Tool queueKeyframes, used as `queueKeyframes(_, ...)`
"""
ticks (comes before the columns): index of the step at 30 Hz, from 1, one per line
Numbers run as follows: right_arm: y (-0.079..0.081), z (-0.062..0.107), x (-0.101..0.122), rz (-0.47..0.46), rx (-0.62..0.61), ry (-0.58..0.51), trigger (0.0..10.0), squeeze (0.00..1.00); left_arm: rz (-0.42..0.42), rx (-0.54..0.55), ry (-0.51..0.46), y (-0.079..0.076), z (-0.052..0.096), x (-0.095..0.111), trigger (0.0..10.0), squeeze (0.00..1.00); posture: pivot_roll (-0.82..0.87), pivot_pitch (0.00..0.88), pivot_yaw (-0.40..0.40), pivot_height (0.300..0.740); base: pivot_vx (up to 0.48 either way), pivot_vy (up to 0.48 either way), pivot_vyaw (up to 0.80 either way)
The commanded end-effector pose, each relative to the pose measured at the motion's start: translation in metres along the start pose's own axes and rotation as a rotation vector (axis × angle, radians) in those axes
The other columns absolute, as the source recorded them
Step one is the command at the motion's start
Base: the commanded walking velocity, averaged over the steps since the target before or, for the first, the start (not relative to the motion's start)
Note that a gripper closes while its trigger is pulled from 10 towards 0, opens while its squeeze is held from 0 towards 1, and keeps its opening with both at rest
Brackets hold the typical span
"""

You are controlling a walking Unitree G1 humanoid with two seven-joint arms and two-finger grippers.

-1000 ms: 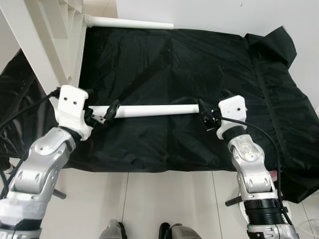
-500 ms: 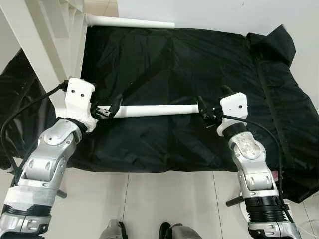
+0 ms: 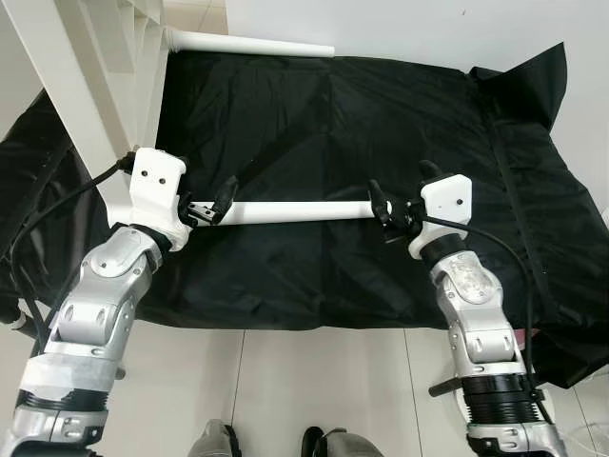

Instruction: Building children table

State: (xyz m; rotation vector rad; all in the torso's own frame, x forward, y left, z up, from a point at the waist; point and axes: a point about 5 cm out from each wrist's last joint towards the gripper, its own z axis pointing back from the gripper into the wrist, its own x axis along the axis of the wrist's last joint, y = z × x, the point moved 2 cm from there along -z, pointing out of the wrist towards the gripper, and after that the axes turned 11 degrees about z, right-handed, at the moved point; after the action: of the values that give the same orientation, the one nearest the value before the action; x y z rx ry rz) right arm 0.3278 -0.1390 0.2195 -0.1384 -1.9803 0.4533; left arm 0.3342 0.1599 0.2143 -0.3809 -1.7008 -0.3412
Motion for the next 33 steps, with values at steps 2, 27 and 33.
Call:
queueKeyframes(2, 0.0, 0.004, -0.007, -0.062, -0.029, 0.026, 10.0, 1.0, 0.001, 0.116, -0.003, 0.008, 0.004, -0.006, 10.0, 0.0, 0.07, 0.119, -0.076, 0.74, 0.0, 0.0, 0.0)
queueKeyframes(27, -0.016, 0.011, -0.009, -0.092, -0.135, 0.06, 10.0, 0.0, 0.007, 0.166, -0.063, 0.006, 0.002, 0.0, 10.0, 0.0, 0.0, 0.143, -0.053, 0.74, 0.0, 0.0, 0.0)
queueKeyframes(33, -0.017, 0.015, -0.01, -0.075, -0.151, 0.07, 10.0, 0.0, -0.003, 0.156, -0.064, 0.004, 0.0, 0.0, 10.0, 0.0, -0.02, 0.148, -0.042, 0.74, 0.0, 0.0, 0.0)
